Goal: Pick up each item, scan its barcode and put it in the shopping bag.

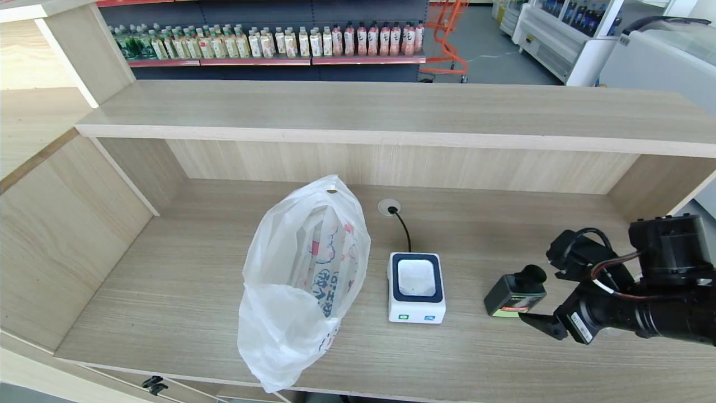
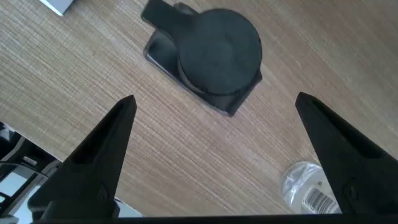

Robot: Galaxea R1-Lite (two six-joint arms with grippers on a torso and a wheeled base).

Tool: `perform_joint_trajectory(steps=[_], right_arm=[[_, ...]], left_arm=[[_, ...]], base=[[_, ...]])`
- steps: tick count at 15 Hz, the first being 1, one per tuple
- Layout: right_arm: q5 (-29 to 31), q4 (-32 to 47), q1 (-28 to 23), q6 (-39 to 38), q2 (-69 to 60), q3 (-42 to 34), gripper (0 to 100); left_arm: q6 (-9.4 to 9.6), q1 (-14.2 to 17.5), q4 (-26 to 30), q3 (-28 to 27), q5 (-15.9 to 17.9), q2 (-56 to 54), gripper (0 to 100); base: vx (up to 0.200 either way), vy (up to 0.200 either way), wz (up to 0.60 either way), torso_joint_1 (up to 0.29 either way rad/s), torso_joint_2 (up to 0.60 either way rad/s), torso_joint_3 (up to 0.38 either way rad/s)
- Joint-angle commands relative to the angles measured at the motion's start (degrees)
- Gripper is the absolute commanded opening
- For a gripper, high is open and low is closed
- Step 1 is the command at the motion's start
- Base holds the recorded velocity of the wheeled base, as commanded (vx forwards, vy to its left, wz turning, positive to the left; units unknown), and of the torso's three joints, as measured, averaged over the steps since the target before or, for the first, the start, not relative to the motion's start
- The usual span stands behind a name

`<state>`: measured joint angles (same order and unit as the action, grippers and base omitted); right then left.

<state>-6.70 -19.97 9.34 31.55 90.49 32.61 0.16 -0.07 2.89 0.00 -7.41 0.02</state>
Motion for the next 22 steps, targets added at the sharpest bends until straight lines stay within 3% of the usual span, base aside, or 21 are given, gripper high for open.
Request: perform_joint_trajectory(steps=[1,8,9,14,20,21,22], right_arm=[[-0.59,-2.44,2.97,0.09,4.87,0.96,100],[-0.85,-10.27,3.93,2.38,11.64,2.28,100],[-1.12,-11.23,4.02,2.99,12.34,2.28,0],[-1.56,-12.29,5.52,3.69,12.25,2.19,0],[-1.91,-16.07,3.58,-0.96,-9.54,-5.36,0],[-1.91,-18.97,3.76,2.90,-13.23,-8.79,0],[-2.52,-26.00,3.58,15.91,-14.20,-10.20,0]], left_arm=[[0.02,-0.01,0.01,0.00,0.03,-0.02,100],[0.02,-0.01,0.01,0.00,-0.06,-0.02,100],[0.02,-0.01,0.01,0.00,-0.06,-0.02,100],[0.02,-0.01,0.01,0.00,0.03,0.06,100],[0.02,-0.01,0.01,0.00,-0.06,-0.02,100],[0.02,-0.01,0.01,0.00,0.03,-0.02,100],[0.02,-0.01,0.01,0.00,-0.06,0.06,100]], base=[[0.000,0.000,0.00,0.000,0.00,0.000],[0.000,0.000,0.00,0.000,0.00,0.000],[0.000,0.000,0.00,0.000,0.00,0.000],[0.000,0.000,0.00,0.000,0.00,0.000],[0.000,0.000,0.00,0.000,0.00,0.000],[0.000,0.000,0.00,0.000,0.00,0.000],[0.000,0.000,0.00,0.000,0.00,0.000]])
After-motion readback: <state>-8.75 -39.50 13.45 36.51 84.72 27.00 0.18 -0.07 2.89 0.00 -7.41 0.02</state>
